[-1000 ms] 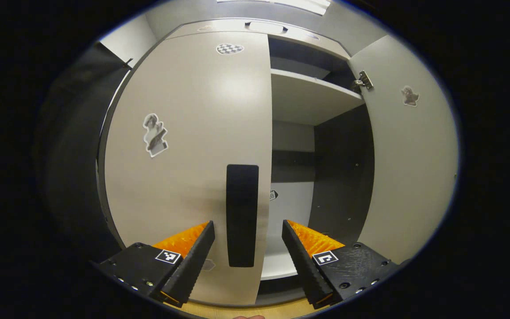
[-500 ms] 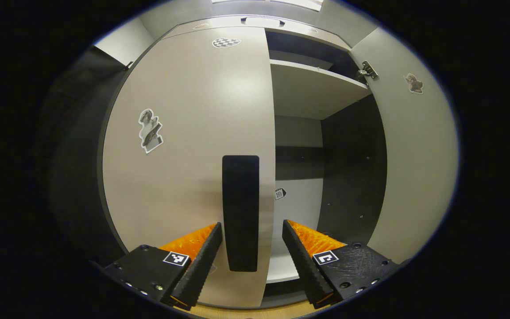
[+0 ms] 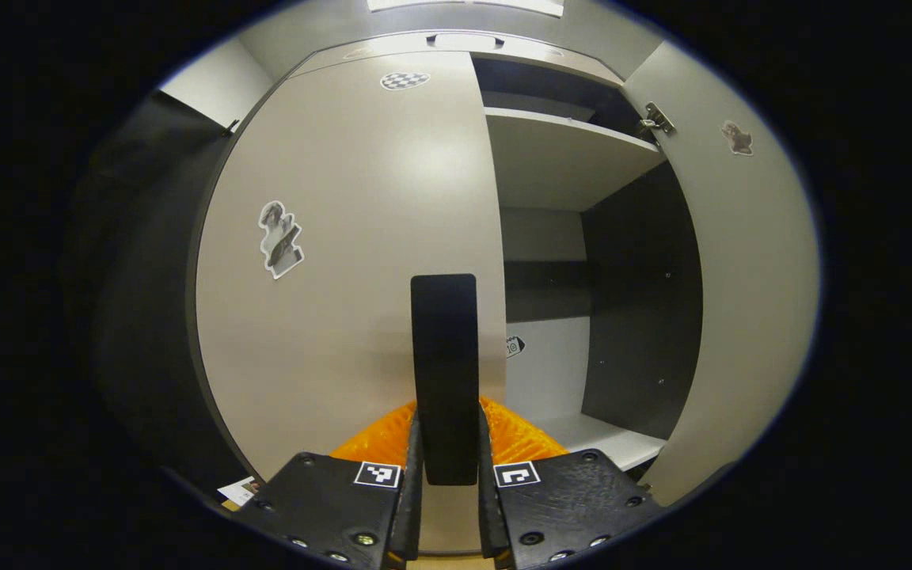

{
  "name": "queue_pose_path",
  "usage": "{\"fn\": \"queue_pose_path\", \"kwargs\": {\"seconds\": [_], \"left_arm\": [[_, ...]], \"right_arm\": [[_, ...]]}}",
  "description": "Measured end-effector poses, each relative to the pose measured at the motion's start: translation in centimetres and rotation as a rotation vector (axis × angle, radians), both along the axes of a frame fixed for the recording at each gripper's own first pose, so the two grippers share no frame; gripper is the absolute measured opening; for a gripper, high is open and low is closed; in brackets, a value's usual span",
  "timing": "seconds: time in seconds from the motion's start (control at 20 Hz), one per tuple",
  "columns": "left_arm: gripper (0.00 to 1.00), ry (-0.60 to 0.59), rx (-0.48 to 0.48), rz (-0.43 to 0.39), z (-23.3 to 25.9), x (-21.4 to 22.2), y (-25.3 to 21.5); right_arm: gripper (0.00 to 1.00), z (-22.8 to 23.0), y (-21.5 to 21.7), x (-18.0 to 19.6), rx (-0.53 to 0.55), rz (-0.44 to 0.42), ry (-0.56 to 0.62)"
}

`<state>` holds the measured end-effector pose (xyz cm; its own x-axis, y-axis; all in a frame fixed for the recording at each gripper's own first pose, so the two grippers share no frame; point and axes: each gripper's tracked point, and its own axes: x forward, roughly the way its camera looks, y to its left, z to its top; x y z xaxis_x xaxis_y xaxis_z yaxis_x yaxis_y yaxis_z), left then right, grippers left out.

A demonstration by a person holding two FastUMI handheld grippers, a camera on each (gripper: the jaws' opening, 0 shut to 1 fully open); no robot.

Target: Open the right door of the double-door shoe cabinet with the right hand, and open the left door with the left hand.

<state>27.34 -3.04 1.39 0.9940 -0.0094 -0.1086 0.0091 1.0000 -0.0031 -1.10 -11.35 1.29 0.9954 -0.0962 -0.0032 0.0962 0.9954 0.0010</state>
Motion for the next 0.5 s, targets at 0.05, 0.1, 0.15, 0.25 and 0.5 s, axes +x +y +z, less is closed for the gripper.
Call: {"fn": "queue_pose_path", "kwargs": {"seconds": [0.05, 0.1, 0.15, 0.25, 0.5], "left_arm": [[0.28, 0.005, -0.007, -0.004, 0.04, 0.22, -0.10], [0.24, 0.018, 0.009, -0.008, -0.11, 0.16, 0.00], [0.10, 0.019, 0.021, -0.008, -0.01, 0.20, -0.04], [0.12, 0.026, 0.025, -0.012, -0.08, 0.14, -0.04], [0.12, 0.023, 0.019, 0.000, -0.08, -0.26, 0.01]], "right_arm": [[0.76, -0.05, -0.12, -0.08, 0.003, -0.001, 0.001], [0.76, -0.02, -0.24, -0.10, 0.006, -0.001, -0.001], [0.76, 0.05, -0.25, -0.10, 0.010, -0.001, -0.003], [0.76, 0.04, -0.24, -0.20, 0.016, 0.001, -0.004], [0.76, -0.10, -0.06, -0.40, 0.012, 0.006, -0.002]]}}
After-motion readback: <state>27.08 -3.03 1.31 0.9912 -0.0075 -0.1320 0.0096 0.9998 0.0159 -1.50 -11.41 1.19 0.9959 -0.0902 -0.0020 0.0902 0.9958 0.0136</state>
